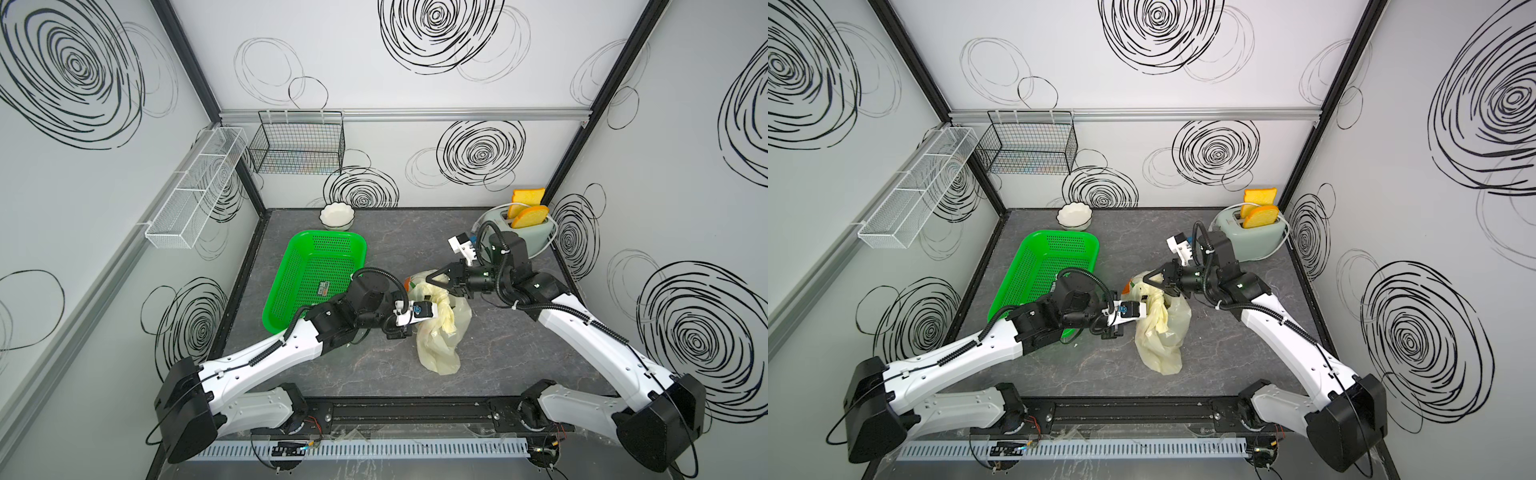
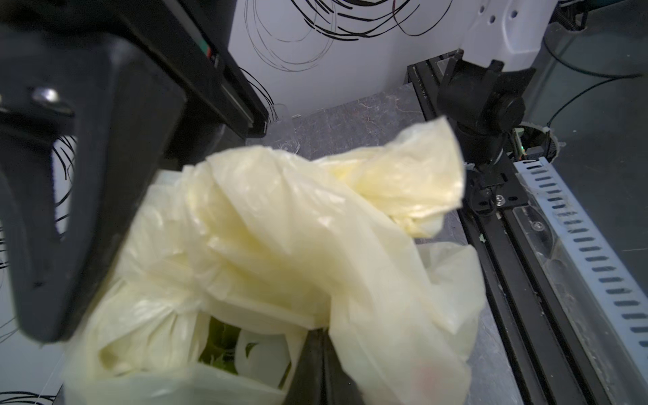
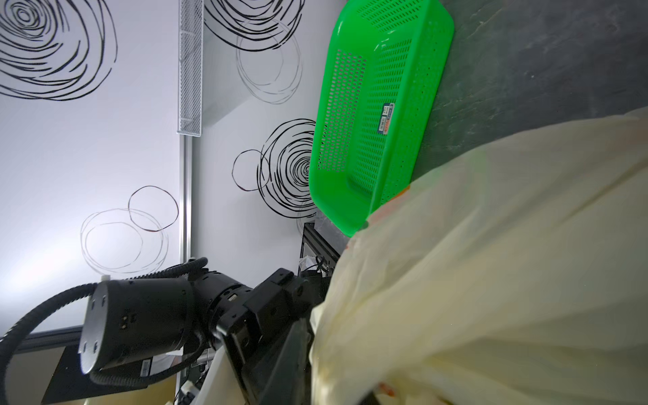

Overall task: Place the pineapple into a plastic bag & tie a knot
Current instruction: Tie the plastic bag at the center of the board.

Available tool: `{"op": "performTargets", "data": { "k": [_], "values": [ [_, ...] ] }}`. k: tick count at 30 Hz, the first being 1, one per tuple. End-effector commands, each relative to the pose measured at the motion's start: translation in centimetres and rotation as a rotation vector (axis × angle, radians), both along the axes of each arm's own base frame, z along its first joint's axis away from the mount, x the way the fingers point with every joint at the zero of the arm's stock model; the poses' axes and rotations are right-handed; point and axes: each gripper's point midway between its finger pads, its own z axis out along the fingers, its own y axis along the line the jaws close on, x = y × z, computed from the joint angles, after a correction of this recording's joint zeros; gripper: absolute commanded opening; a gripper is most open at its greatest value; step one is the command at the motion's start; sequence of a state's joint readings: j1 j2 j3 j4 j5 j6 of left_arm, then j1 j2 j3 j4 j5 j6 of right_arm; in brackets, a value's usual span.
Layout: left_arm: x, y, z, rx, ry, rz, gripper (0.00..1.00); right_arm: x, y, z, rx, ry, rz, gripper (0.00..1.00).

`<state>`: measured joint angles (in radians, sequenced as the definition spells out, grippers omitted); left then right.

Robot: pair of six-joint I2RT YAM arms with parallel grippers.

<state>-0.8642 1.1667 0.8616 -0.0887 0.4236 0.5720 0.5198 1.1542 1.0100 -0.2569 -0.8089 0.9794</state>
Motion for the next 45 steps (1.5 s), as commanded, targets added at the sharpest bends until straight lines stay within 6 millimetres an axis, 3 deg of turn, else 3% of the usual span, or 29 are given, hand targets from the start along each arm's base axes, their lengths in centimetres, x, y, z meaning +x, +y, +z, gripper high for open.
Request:
{"op": "performTargets", "data": {
  "k": [1, 7, 13, 19, 28, 34, 40, 45],
  "values": [
    [-0.2, -0.5, 0.4, -0.05, 0.004, -0.011, 0.07, -1.2, 0.5, 3.5, 0.121, -0.103, 0.085, 0.2],
    [1.3, 0.0, 1.2, -0.092, -0.051, 0.065, 0.05, -2.4, 0.2, 0.5, 0.045, -0.066, 0.148, 0.22],
    [1.5, 0.5, 2.2, -0.134, -0.083, 0.081, 0.05, -2.9, 0.2, -2.2, -0.033, -0.021, 0.207, 0.3],
    [1.5, 0.5, 1.5, -0.125, -0.07, 0.084, 0.05, -3.7, 1.1, -1.5, 0.005, -0.011, 0.28, 0.3],
    [2.0, 0.5, 0.7, -0.143, -0.05, 0.111, 0.05, -4.5, 2.1, 1.8, 0.175, -0.022, 0.367, 0.09],
    [2.4, 0.6, 1.0, -0.23, 0.015, 0.131, 0.08, -5.9, 1.7, 3.2, 0.263, -0.029, 0.429, 0.05],
    [1.5, 0.8, 0.9, -0.27, 0.057, 0.104, 0.23, -6.0, 1.5, 2.2, 0.261, -0.016, 0.431, 0.0],
    [0.7, 2.2, 1.8, -0.326, 0.085, 0.115, 0.31, -5.8, 1.0, 1.5, 0.257, -0.015, 0.41, 0.0]
  ]
}}
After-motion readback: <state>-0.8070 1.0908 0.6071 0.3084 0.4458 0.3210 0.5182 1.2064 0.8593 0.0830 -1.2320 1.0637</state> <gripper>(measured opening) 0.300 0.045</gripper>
